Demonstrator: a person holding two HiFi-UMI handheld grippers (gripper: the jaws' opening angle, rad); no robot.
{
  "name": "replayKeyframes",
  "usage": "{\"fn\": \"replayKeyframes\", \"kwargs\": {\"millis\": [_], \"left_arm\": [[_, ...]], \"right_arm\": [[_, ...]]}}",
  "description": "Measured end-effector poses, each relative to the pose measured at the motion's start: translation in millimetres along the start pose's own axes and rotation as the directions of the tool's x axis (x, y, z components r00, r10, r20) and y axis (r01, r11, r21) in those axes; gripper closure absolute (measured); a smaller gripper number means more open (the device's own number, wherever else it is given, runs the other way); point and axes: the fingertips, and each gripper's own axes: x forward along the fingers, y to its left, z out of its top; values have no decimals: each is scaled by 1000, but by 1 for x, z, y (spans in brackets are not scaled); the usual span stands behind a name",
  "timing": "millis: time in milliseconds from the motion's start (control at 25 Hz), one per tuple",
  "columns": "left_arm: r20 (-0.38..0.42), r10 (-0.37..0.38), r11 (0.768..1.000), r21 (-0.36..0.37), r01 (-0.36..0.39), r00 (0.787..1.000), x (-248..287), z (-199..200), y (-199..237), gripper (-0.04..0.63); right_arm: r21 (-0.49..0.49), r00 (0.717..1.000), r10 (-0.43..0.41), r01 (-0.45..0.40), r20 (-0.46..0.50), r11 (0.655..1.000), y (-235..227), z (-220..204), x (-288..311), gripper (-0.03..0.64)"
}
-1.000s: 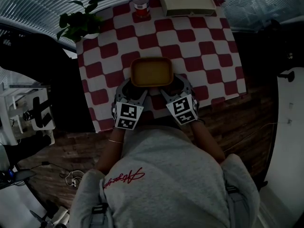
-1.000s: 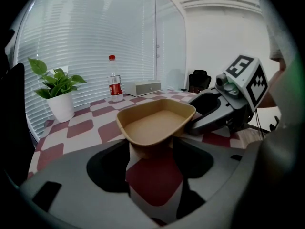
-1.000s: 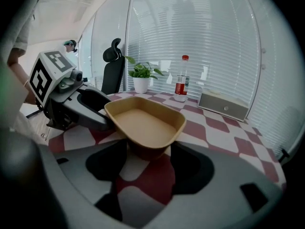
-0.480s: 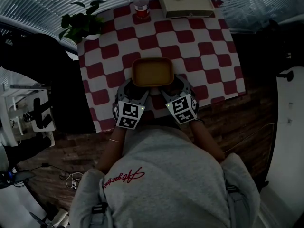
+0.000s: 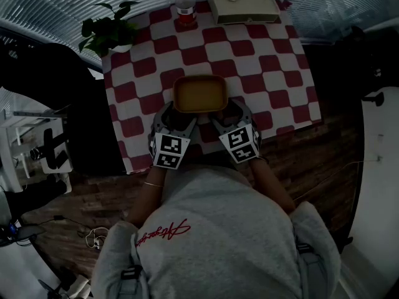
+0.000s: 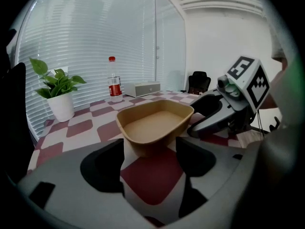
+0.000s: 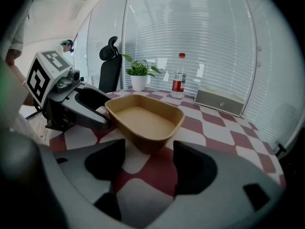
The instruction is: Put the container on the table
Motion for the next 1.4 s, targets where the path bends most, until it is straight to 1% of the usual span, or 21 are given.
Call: {"fn": "replayKeyframes", "kwargs": {"millis": [120, 200, 320, 480, 680, 880, 1080, 1400], "left_arm": [[25, 9, 1000, 4, -9, 1000, -2, 2, 2, 264], [27, 16, 1000, -7, -15, 1000, -6, 2, 3, 264], [36, 24, 1000, -17, -23, 999, -10, 2, 3, 264], [59, 9, 1000, -26, -8, 998, -13, 4, -1, 264], [88, 9, 1000, -27, -6, 996, -16, 10, 0, 264], [94, 14, 1000, -24, -12, 995, -21, 12, 1, 264], [98, 9, 1000, -21, -7, 995, -25, 15, -2, 264], [126, 25, 999, -38, -21, 992, -34, 25, 2, 264]], "right_arm": [[20, 1000, 5, -6, 22, 1000, 0, -1, -1, 313], [49, 999, 8, -10, 40, 999, 0, -1, -2, 313], [66, 998, 11, -15, 54, 998, 0, 0, -4, 313], [65, 997, 28, -32, 68, 997, 2, 0, -7, 311], [98, 996, 30, -39, 89, 994, 1, 2, -11, 310], [101, 994, 27, -38, 103, 994, 1, 3, -16, 308], [98, 991, 22, -35, 135, 995, -1, 13, -25, 308], [109, 985, 17, -36, 173, 993, -2, 24, -35, 308]]}}
